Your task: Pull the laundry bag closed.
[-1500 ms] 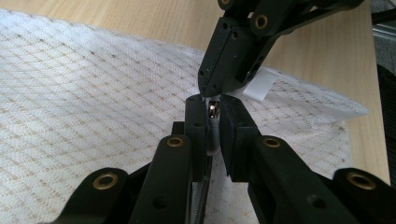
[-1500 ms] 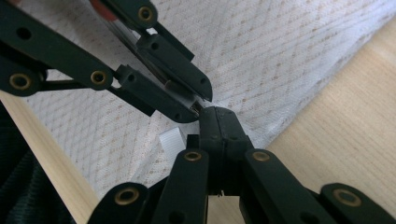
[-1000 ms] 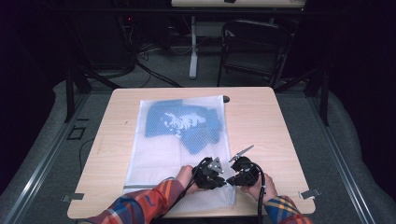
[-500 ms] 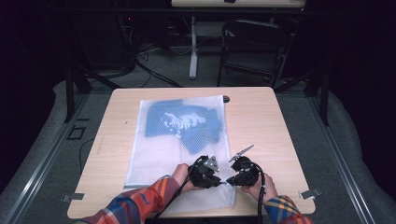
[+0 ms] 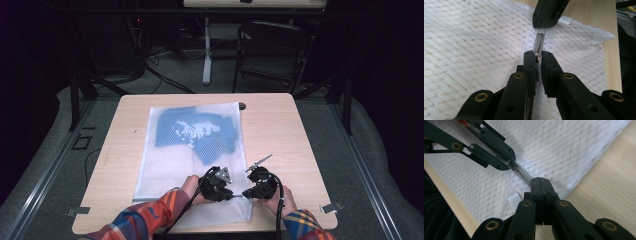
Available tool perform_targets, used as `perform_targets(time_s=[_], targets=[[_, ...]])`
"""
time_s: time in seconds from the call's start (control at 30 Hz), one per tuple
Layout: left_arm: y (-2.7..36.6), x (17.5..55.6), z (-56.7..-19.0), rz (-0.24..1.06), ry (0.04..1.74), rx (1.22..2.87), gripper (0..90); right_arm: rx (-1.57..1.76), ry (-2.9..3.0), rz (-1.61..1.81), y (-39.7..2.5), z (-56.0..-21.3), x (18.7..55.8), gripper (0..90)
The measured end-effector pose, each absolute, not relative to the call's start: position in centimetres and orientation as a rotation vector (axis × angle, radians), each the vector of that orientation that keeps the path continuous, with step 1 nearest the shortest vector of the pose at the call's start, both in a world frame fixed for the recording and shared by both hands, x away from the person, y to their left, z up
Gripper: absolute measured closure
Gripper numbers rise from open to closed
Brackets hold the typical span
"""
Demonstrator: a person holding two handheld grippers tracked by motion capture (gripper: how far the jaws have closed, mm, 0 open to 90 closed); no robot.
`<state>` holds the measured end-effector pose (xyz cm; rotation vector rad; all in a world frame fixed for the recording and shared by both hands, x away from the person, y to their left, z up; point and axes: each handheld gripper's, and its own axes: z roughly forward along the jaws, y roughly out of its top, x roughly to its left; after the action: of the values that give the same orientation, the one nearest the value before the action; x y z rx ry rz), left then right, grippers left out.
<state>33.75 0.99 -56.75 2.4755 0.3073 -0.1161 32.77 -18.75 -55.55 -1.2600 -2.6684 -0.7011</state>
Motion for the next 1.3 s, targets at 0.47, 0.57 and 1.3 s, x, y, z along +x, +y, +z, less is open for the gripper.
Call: perform_targets(time_s=[0.47,0.57,1.3], targets=[[0.8,33.7,-56.8,-0.114,0.310,2.466,83.0,-1.289,-2.674,-0.665,-17.0,-55.5,32.8,90.0],[0.8,33.7,-56.8,-0.113,0.309,2.468,83.0,-1.303,-2.654,-0.689,-16.9,-55.7,32.8,90.0],[2.2,33.7,-56.1,-0.115,0.311,2.472,83.0,-1.272,-2.690,-0.659,-16.9,-55.5,32.8,90.0]])
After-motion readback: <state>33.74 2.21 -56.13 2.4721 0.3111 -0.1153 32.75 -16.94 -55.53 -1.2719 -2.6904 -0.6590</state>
